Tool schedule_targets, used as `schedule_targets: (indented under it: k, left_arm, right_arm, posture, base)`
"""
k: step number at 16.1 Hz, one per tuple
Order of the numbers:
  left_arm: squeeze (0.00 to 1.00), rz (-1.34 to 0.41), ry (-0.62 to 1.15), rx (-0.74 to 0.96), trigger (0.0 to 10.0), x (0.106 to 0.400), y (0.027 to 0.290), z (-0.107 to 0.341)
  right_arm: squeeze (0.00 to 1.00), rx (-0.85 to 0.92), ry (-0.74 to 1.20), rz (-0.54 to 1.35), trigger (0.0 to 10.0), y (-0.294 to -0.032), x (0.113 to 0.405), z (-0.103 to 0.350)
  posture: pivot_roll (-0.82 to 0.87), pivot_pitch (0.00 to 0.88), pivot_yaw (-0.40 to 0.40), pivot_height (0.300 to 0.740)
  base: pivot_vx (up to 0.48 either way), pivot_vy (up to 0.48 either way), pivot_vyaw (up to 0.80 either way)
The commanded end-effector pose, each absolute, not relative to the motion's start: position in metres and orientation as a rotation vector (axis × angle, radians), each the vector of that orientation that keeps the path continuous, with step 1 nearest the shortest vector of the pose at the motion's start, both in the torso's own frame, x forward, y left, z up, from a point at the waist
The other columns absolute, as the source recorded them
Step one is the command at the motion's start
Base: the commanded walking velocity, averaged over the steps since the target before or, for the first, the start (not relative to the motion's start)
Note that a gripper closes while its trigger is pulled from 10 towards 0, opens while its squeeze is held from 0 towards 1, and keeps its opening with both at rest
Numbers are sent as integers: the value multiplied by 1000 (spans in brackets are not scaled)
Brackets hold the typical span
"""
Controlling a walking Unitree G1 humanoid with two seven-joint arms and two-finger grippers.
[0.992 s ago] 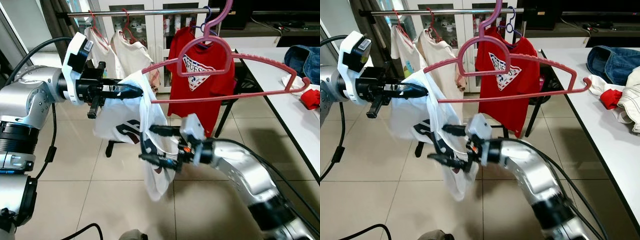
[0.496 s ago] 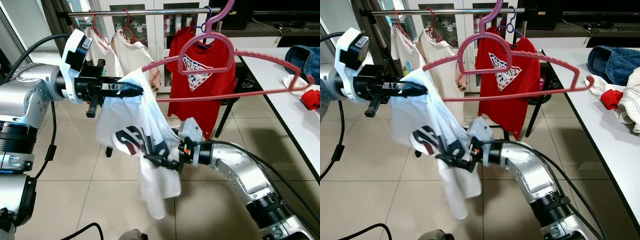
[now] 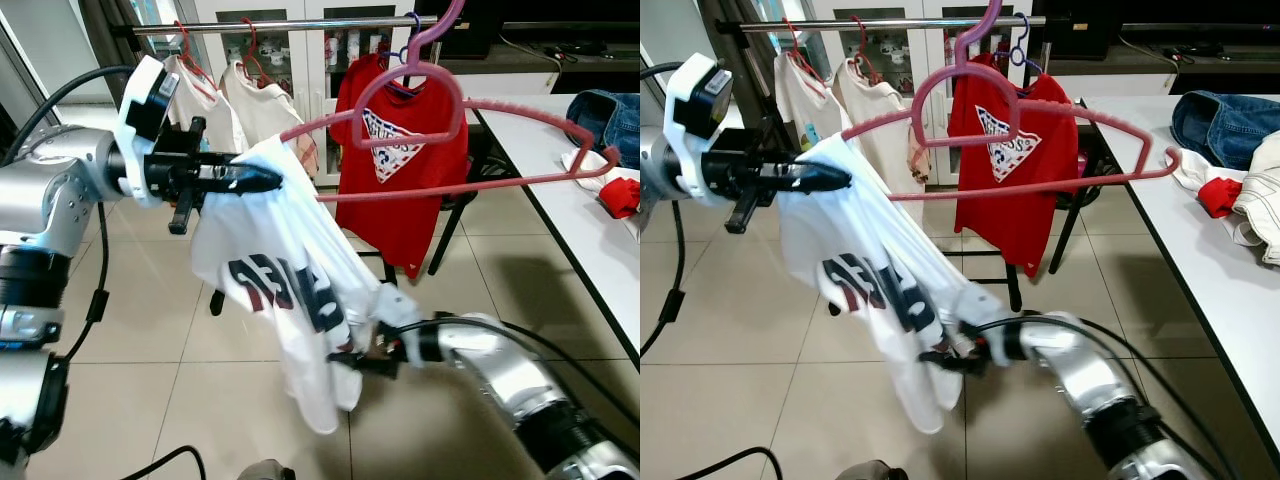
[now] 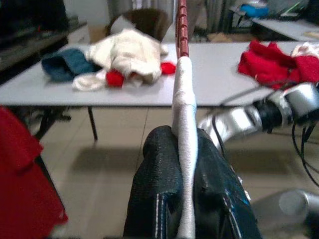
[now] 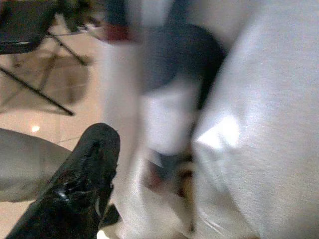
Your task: Hang hanger
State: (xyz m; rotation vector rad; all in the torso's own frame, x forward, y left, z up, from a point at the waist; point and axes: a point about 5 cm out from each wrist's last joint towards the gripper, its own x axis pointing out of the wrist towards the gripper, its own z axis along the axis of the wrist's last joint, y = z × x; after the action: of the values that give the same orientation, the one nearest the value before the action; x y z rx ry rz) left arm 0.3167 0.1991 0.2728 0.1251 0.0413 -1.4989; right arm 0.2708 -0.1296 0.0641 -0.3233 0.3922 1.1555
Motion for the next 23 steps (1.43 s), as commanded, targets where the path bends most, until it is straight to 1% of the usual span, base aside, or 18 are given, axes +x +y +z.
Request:
schedule_targets:
  k: [1, 2, 4, 8, 9, 10, 11, 12, 13, 14, 15, 16, 17, 18, 19, 21, 22, 23]
  left_arm:
    - [0, -1462, 25, 168, 0, 312, 212, 282]
    - [0, -1442, 49, 174, 0, 308, 218, 277]
    - [0, -1425, 70, 185, 0, 305, 223, 273]
    - [0, -1350, 151, 224, 0, 296, 238, 255]
    - [0, -1334, 166, 230, 0, 294, 242, 252]
    - [0, -1334, 166, 230, 0, 294, 242, 252]
    - [0, -1319, 179, 237, 0, 291, 246, 249]
    - [0, -1312, 186, 237, 0, 289, 248, 249]
    - [0, -1307, 190, 237, 0, 287, 249, 248]
    - [0, -1289, 212, 247, 0, 284, 254, 246]
    - [0, -1278, 225, 254, 0, 283, 256, 245]
    - [0, -1286, 257, 259, 0, 279, 260, 242]
    - [0, -1286, 277, 267, 0, 277, 261, 241]
    - [0, -1277, 342, 316, 0, 274, 265, 233]
    - [0, -1259, 371, 346, 0, 275, 266, 225]
    - [0, -1193, 377, 419, 0, 281, 266, 214]
    - [0, -1119, 353, 486, 0, 290, 263, 208]
    - [0, -1095, 339, 494, 0, 294, 260, 205]
  right_arm:
    - [0, -305, 463, 1032, 0, -164, 271, 57]
    - [0, -322, 475, 962, 0, -187, 272, 59]
    - [0, -341, 481, 917, 0, -205, 272, 63]
    - [0, -416, 504, 780, 0, -257, 269, 76]
    - [0, -415, 498, 736, 0, -267, 269, 81]
    - [0, -415, 498, 736, 0, -267, 269, 81]
    - [0, -436, 506, 651, 0, -284, 270, 86]
    - [0, -444, 515, 584, 0, -295, 271, 89]
    - [0, -448, 519, 539, 0, -303, 271, 91]
    - [0, -409, 487, 430, 0, -317, 276, 101]
    - [0, -377, 462, 375, 0, -323, 278, 107]
    - [0, -406, 455, 313, 0, -333, 281, 114]
    - [0, -422, 451, 290, 0, -337, 282, 117]
    - [0, -448, 442, 257, 0, -342, 285, 122]
    - [0, -455, 427, 261, 0, -340, 287, 125]
    - [0, -480, 402, 298, 0, -332, 291, 128]
    - [0, -501, 382, 339, 0, -322, 294, 131]
    - [0, -511, 366, 370, 0, -315, 295, 133]
  posture:
    - [-27, 0, 66, 740]
    - [-29, 0, 59, 740]
    - [-31, 0, 57, 740]
    - [-37, 0, 50, 740]
    - [-38, 0, 47, 740]
    - [-38, 0, 47, 740]
    - [-42, 0, 47, 740]
    - [-44, 0, 47, 740]
    - [-44, 0, 47, 740]
    - [-46, 0, 47, 740]
    - [-46, 0, 47, 740]
    - [-48, 0, 46, 740]
    - [-48, 0, 46, 740]
    - [-46, 0, 42, 740]
    - [-44, 0, 39, 740]
    - [-42, 0, 37, 740]
    - [-42, 0, 36, 740]
    - [-43, 0, 35, 740]
  base:
    - [0, 0, 0]
    - [0, 0, 0]
    - [0, 0, 0]
    - [0, 0, 0]
    - [0, 0, 0]
    - [0, 0, 0]
    - [0, 0, 0]
    - [0, 0, 0]
    - [0, 0, 0]
    - [0, 0, 0]
    - [0, 0, 0]
    - [0, 0, 0]
    - [0, 0, 0]
    - [0, 0, 0]
    - [0, 0, 0]
    - [0, 0, 0]
    - [0, 0, 0]
    - [0, 0, 0]
